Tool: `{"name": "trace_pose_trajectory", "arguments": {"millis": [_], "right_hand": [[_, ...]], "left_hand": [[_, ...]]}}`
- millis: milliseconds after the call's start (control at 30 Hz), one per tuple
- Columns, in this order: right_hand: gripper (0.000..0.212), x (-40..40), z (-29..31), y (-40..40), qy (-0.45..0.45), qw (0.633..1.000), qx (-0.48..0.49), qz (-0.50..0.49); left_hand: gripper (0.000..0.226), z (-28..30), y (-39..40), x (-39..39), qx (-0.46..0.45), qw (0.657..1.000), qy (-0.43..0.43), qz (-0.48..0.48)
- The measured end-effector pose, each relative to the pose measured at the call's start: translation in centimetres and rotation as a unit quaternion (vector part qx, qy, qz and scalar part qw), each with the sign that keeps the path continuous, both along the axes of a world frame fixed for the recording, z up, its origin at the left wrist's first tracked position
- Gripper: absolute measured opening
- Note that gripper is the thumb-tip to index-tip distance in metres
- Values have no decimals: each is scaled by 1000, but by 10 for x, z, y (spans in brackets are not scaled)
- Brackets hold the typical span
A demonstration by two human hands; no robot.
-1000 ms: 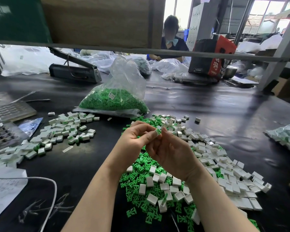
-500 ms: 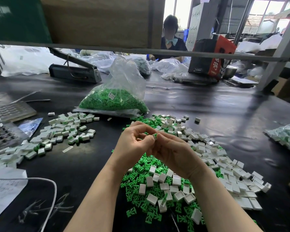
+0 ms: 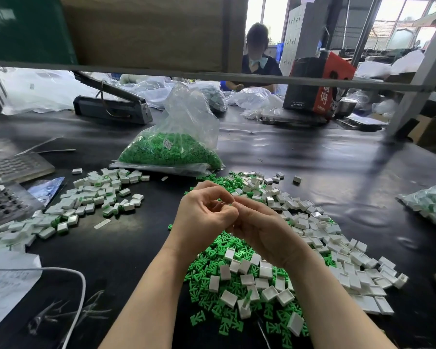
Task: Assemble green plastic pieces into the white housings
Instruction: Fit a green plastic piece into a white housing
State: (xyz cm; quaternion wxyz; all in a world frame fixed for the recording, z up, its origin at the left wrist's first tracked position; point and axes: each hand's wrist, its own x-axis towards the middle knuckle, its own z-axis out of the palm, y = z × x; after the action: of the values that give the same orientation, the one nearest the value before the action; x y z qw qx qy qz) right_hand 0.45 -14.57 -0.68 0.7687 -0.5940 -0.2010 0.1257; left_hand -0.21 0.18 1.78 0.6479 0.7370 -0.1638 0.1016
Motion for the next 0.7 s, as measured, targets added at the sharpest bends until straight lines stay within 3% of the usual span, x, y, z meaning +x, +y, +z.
{"name": "trace_pose_trajectory", "arguments": {"millis": [167,700], "right_hand": [[32,-1,-1,6,-7,1000,2,-16],[32,-2,-3,14,-19,999,11,-31]], "left_hand": [[12,-1,0,1,-32,998,44,-18],[9,-8,-2,3,-41,997,63,-10]]}}
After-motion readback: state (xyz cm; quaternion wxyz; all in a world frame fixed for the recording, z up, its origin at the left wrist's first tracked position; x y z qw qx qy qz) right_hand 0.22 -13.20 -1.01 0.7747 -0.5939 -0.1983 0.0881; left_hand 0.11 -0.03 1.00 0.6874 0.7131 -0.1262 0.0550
